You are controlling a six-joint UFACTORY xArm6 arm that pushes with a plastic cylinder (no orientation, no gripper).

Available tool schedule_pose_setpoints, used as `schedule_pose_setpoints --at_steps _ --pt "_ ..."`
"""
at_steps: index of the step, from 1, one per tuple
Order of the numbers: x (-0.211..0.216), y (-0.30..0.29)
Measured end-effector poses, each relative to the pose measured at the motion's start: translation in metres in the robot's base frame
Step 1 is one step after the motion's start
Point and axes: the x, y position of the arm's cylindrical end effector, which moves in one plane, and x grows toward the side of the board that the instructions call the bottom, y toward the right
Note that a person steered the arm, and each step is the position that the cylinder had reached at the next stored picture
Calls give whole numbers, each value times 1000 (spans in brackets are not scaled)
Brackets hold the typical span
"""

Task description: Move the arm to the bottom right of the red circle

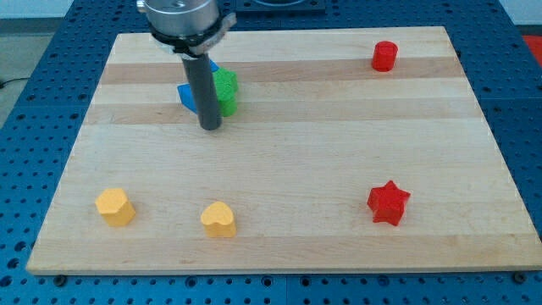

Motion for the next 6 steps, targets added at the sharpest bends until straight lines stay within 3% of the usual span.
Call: schedule_pose_setpoints --at_steps 2,4,6 --pt "1 149" --pt "6 227" --pt "6 243"
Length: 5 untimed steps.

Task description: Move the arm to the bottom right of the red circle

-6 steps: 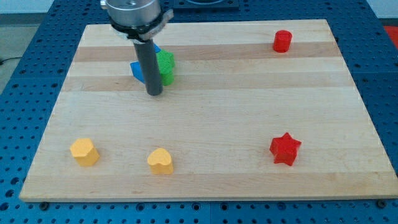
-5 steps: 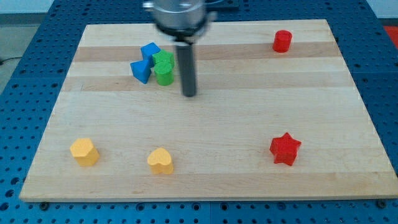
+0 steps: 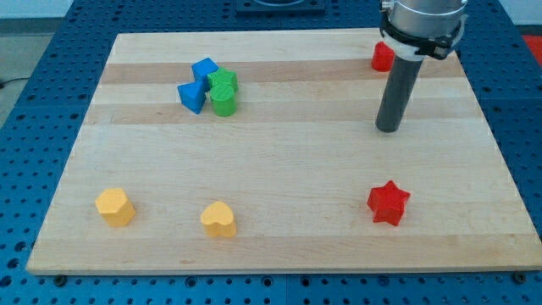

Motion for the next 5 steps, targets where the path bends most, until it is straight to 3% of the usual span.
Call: schedule_pose_setpoints --at_steps 2,4,5 --pt "-52 80" --pt "-56 126" --pt "-98 137"
